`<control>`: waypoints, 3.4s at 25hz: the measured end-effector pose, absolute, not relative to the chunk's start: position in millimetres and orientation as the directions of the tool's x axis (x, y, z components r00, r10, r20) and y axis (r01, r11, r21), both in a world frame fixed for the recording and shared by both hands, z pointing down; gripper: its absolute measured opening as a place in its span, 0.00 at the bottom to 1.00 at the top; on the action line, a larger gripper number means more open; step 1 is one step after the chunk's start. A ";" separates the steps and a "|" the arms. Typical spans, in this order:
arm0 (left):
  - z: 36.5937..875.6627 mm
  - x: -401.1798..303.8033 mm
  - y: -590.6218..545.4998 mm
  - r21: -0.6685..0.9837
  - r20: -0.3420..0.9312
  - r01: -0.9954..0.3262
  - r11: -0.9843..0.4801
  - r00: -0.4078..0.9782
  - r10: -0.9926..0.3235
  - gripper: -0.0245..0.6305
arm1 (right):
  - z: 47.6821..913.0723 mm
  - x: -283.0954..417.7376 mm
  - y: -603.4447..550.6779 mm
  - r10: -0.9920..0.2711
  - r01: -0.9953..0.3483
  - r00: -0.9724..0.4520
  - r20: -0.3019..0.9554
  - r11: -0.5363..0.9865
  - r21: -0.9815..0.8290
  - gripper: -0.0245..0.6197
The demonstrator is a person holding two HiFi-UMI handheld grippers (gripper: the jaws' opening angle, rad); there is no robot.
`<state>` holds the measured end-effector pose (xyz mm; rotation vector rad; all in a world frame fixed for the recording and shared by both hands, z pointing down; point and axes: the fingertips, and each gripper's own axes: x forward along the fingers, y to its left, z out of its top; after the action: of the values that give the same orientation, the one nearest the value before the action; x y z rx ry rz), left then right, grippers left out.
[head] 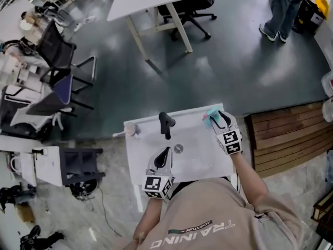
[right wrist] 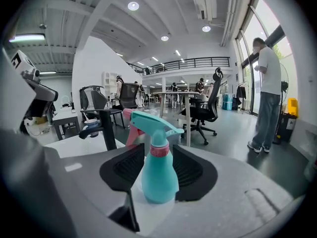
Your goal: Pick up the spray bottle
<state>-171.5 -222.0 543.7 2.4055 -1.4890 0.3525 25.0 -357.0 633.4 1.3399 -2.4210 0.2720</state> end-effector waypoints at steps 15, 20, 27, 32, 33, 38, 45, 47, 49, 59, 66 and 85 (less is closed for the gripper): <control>550.8 -163.8 -229.7 0.118 0.374 -0.893 -0.434 0.445 -0.814 0.06 | 636.8 13.6 -377.2 -0.790 -0.843 -0.491 0.367 0.537 0.028 0.32; 555.4 -167.6 -229.8 0.125 0.380 -0.894 -0.430 0.444 -0.811 0.06 | 632.4 8.9 -376.8 -0.802 -0.845 -0.490 0.342 0.533 0.039 0.26; 557.5 -175.0 -231.9 0.136 0.372 -0.892 -0.431 0.449 -0.813 0.06 | 626.6 6.0 -374.9 -0.797 -0.834 -0.500 0.339 0.548 0.058 0.25; 554.2 -174.6 -232.8 0.158 0.351 -0.887 -0.435 0.462 -0.814 0.06 | 615.2 8.9 -372.0 -0.795 -0.831 -0.506 0.336 0.554 0.060 0.24; 553.8 -174.8 -233.4 0.158 0.347 -0.885 -0.437 0.464 -0.815 0.06 | 611.5 9.1 -371.5 -0.795 -0.829 -0.508 0.332 0.555 0.061 0.24; 550.6 -179.2 -233.2 0.144 0.329 -0.877 -0.458 0.479 -0.814 0.06 | 590.1 5.1 -361.7 -0.794 -0.822 -0.519 0.317 0.565 0.069 0.24; 538.7 -187.9 -239.1 0.131 0.293 -0.875 -0.467 0.484 -0.825 0.06 | 557.2 1.0 -346.6 -0.799 -0.814 -0.530 0.283 0.573 0.094 0.24; 535.0 -191.1 -241.2 0.127 0.284 -0.876 -0.464 0.481 -0.830 0.06 | 546.6 0.0 -341.4 -0.799 -0.813 -0.538 0.270 0.576 0.083 0.24; 530.7 -194.1 -243.9 0.117 0.277 -0.880 -0.460 0.474 -0.836 0.06 | 535.4 0.2 -337.3 -0.798 -0.816 -0.548 0.251 0.576 0.050 0.24; 505.9 -198.3 -249.1 0.094 0.233 -0.880 -0.466 0.474 -0.849 0.06 | 497.7 10.2 -313.7 -0.819 -0.828 -0.540 0.195 0.558 0.052 0.24; 485.9 -194.4 -255.0 0.126 0.183 -0.875 -0.467 0.483 -0.856 0.06 | 477.4 16.2 -299.5 -0.824 -0.831 -0.545 0.151 0.555 0.029 0.24; 444.9 -197.2 -248.6 0.072 0.125 -0.872 -0.484 0.489 -0.863 0.06 | 430.0 -3.3 -271.7 -0.804 -0.804 -0.589 0.074 0.593 0.049 0.24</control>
<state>-197.2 -248.6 444.9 2.6010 -1.5234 0.1086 -3.3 -271.7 430.0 1.3782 -2.7244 -0.0149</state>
